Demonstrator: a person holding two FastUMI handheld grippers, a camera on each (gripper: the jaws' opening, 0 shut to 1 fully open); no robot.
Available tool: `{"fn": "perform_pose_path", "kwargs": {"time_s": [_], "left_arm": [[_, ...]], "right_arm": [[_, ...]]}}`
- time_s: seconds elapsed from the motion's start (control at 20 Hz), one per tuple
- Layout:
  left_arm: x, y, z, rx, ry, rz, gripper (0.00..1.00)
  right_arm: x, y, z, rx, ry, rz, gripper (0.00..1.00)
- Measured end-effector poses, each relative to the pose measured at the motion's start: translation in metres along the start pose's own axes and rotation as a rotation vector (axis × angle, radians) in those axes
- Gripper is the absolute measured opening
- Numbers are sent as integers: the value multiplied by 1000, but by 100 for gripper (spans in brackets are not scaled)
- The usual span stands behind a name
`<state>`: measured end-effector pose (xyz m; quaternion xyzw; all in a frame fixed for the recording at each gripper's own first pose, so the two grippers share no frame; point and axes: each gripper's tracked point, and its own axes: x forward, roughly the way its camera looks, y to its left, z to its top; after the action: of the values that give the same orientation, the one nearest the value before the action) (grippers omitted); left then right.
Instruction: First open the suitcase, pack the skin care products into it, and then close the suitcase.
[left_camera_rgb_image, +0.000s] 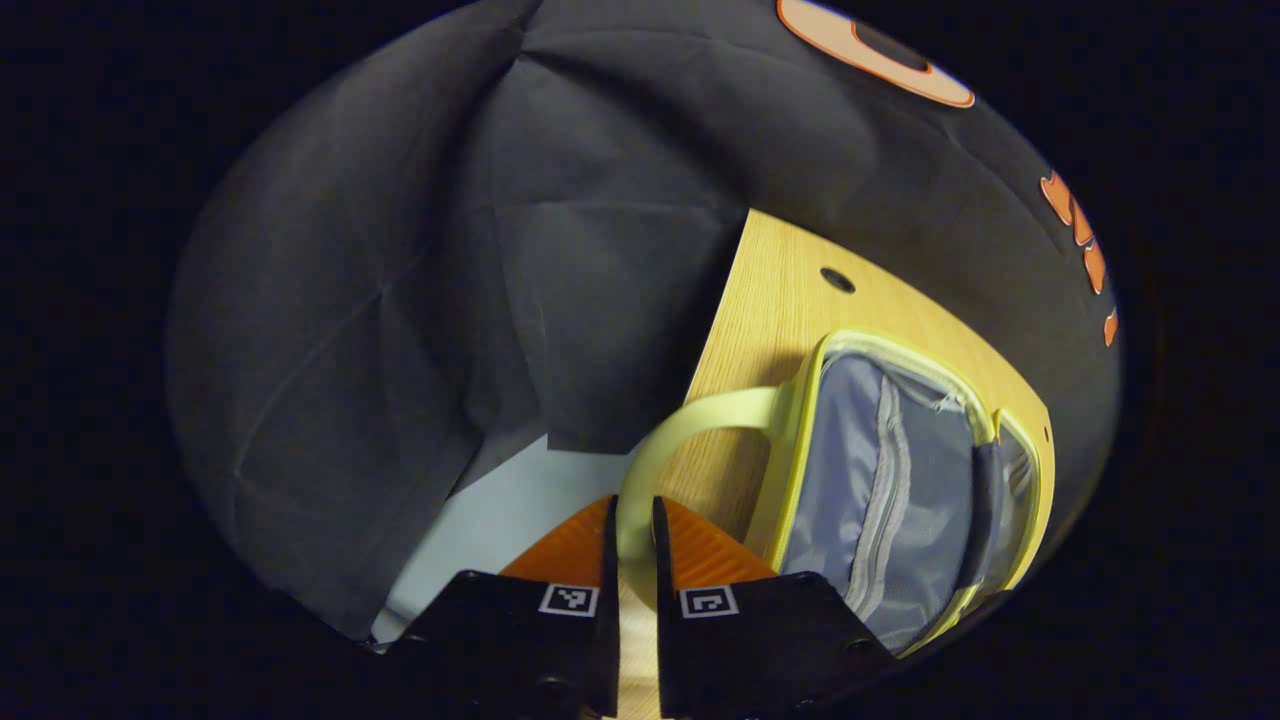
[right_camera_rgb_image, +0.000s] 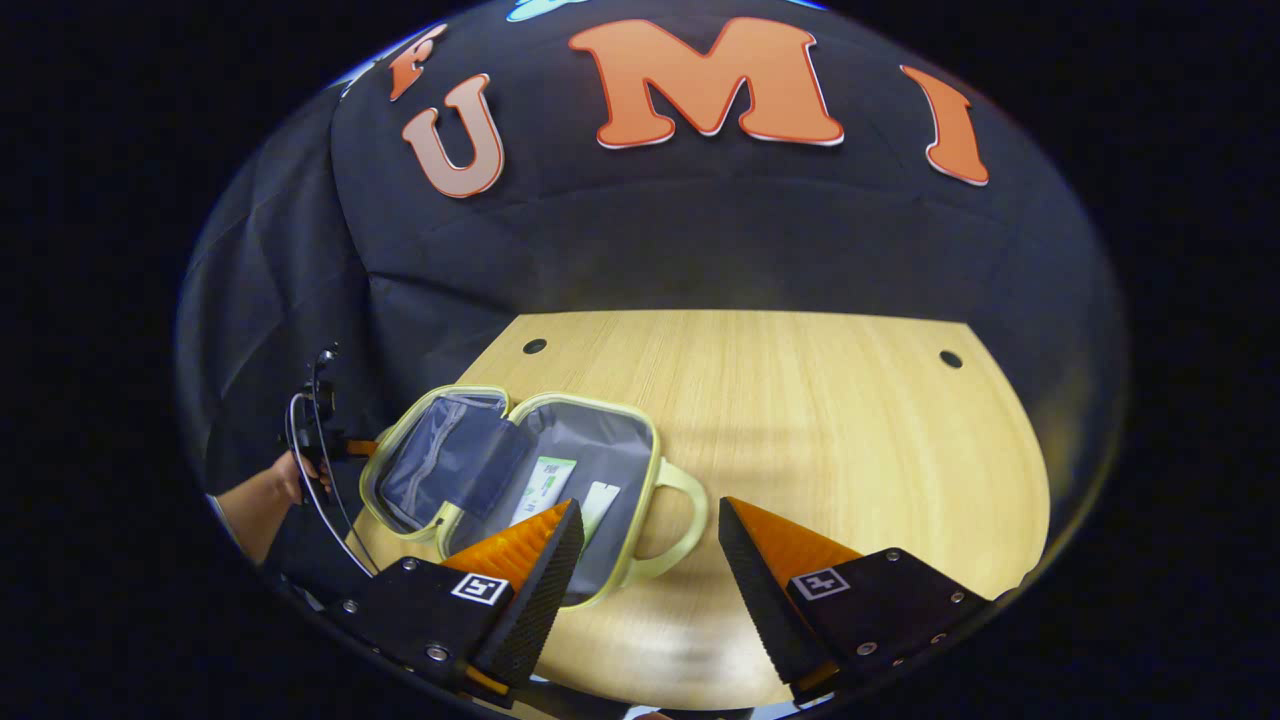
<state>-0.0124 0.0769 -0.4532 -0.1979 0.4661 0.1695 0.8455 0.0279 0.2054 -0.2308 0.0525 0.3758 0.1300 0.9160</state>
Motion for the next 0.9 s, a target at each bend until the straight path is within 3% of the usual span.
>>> {"fn": "perform_pose_path", "kwargs": {"time_s": [0.1, 0.35, 0.6, 0.9], "left_arm": [[-14, -4, 10, -2, -45, -10, 7], [-62, -21, 44, 117, -168, 12, 6], [-126, -47, 82, 204, -301, -1, 6], [-197, -92, 97, 231, -427, -6, 6]], "right_arm": [[-8, -8, 7, -29, -46, -35, 87], [-20, -27, 25, -57, -137, -84, 88], [-32, -34, 40, -60, -187, -64, 89], [-56, -62, 72, -128, -314, -80, 91]]}}
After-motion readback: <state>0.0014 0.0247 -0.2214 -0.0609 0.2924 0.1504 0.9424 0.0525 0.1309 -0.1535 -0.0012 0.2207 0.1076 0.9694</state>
